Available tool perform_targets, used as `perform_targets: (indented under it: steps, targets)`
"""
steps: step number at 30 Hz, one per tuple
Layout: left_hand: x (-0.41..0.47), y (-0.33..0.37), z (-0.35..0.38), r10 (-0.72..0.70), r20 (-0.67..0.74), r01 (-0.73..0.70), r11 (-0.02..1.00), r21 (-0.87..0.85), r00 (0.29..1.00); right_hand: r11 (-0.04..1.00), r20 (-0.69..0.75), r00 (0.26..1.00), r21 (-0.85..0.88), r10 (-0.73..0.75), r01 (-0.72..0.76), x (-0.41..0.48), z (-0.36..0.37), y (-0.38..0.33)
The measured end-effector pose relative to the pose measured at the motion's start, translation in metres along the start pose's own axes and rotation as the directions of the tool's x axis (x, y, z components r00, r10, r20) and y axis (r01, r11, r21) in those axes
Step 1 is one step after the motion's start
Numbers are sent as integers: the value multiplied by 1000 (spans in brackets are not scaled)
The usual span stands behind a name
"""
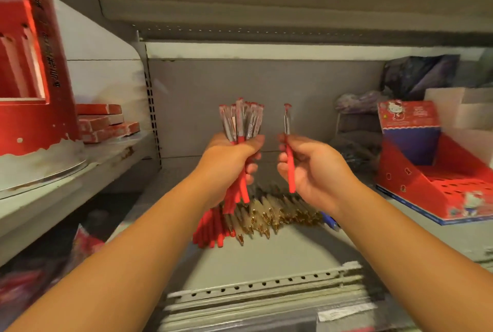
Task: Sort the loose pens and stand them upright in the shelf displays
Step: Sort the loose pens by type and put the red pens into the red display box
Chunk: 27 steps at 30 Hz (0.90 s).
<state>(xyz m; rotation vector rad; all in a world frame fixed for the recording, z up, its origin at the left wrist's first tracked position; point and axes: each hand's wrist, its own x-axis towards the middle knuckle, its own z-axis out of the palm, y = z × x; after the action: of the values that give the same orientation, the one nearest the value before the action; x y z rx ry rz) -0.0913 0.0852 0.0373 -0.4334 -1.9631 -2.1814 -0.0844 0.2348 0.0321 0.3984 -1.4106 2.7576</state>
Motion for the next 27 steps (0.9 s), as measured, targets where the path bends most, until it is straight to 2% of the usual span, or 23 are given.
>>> perform_targets:
  steps: [5,8,12,16,22,27]
  targets:
    - [-7,-5,78,91,106,-94,995,27,990,994,30,995,40,-99,97,-23,-63,-41]
    - [-14,-9,131,156,147,-163,986,40,977,992,43,992,47,-119,117,-32,-105,-67]
    - [-20,-18,203,168,186,-181,982,50,968,992,89,988,-2,-125,125,-41,-166,-106]
    - [-19,-32,262,152,115,-159,986,57,982,981,46,992,-151,-118,123,-46,-216,-140]
    - [-2,-48,307,122,66,-128,986,103,990,981,36,994,-165,-100,105,-37,-258,-168]
    - [31,-50,317,105,14,-106,992,71,994,972,45,996,-216,-80,88,-9,-276,-183]
